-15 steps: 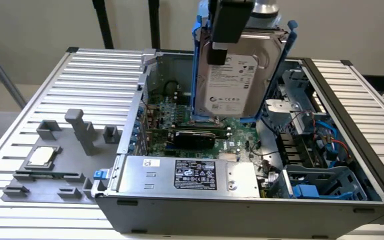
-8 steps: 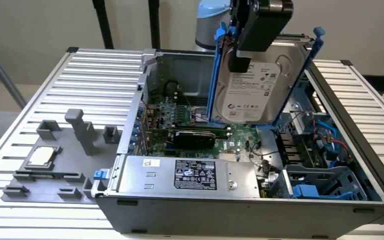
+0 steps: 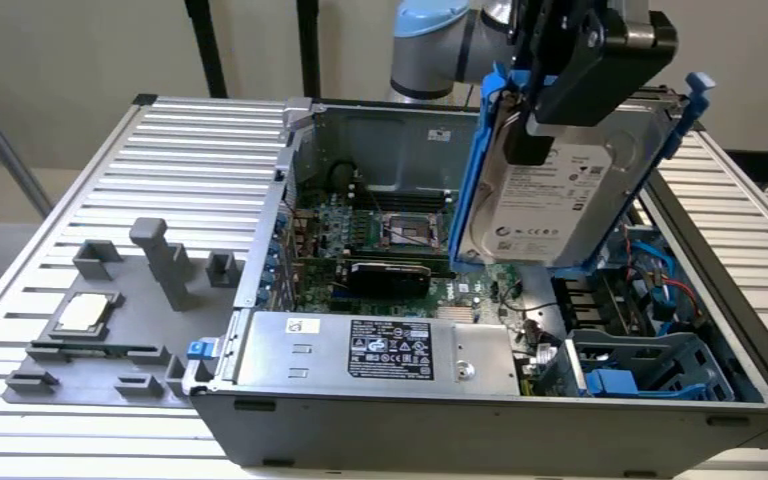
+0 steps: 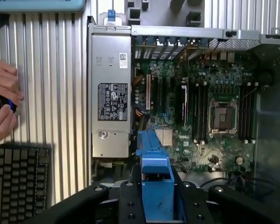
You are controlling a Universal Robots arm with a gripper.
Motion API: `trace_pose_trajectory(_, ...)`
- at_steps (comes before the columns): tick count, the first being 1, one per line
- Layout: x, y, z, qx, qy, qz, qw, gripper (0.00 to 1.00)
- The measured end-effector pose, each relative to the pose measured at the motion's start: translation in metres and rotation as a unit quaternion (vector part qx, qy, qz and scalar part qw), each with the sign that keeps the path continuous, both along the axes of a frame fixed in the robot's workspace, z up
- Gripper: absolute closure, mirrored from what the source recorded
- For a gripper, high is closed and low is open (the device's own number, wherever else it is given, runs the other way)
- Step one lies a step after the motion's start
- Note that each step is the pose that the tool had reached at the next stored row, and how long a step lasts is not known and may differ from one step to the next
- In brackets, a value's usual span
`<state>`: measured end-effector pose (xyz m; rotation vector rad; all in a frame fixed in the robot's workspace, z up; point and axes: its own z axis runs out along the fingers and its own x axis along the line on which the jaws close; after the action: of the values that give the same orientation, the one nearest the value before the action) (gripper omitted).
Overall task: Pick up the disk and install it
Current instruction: 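Insert the disk into the insertion slot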
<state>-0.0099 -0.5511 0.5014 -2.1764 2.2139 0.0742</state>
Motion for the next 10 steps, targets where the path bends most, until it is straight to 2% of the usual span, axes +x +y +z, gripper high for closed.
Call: trace_pose_trajectory(10,0.033,-0.0215,-0.0019,0.0,0.0,0.0,1.0,1.0)
